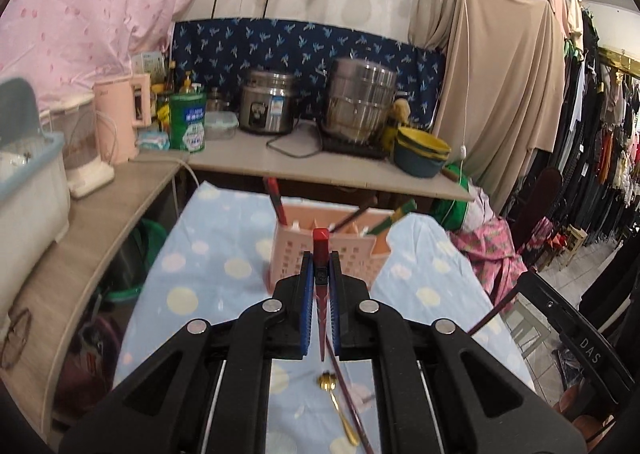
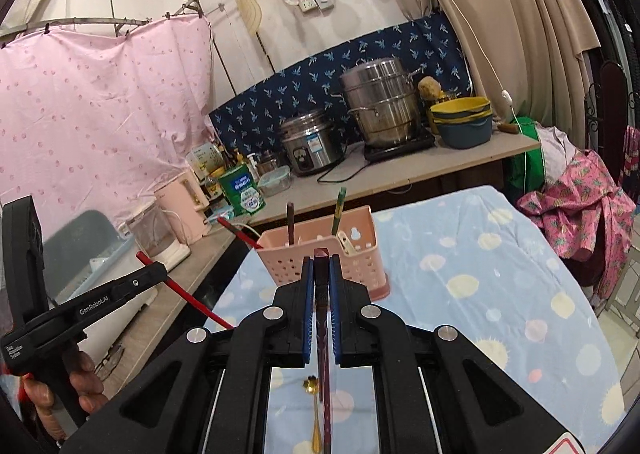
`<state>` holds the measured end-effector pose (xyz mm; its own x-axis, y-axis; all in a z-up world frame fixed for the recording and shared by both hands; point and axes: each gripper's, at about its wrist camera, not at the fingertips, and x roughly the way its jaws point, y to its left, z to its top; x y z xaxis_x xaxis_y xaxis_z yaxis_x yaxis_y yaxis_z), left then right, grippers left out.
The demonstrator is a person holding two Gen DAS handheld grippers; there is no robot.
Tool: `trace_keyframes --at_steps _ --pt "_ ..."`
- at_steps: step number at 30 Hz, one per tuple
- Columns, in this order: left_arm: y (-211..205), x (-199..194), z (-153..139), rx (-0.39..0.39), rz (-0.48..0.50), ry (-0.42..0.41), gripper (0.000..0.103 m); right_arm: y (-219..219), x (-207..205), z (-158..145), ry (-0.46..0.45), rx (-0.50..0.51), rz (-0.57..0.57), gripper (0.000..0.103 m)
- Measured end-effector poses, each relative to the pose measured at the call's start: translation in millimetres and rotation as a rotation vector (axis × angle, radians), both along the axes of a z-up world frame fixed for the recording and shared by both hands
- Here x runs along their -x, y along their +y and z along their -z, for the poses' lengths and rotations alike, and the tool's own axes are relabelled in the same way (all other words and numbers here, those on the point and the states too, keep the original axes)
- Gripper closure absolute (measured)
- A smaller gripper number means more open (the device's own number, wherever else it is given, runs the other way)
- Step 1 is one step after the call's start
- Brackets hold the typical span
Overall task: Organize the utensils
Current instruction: 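Lift both chopsticks and carry them above the pink holder with both tools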
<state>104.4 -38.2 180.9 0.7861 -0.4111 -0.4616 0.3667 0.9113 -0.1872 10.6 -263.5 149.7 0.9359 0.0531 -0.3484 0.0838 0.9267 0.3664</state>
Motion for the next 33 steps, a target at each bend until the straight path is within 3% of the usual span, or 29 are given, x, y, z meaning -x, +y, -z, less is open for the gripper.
trace_keyframes --at_steps 17,25,33 --pt "-5.6 -58.3 -89.7 0.075 -0.057 -0.196 0.096 -26.0 -56.1 -86.1 -0.275 -0.035 0.081 0.096" --pt "-16.8 -98.3 -80.0 0.050 -0.068 -0.187 0.096 -28.2 -106.2 -98.6 -0.300 -0.021 0.113 0.096" --pt "-22.8 -122.9 -50.6 0.030 -0.063 -0.126 0.096 -34.6 -156.5 -63.9 -0.186 -0.033 0.100 0.096"
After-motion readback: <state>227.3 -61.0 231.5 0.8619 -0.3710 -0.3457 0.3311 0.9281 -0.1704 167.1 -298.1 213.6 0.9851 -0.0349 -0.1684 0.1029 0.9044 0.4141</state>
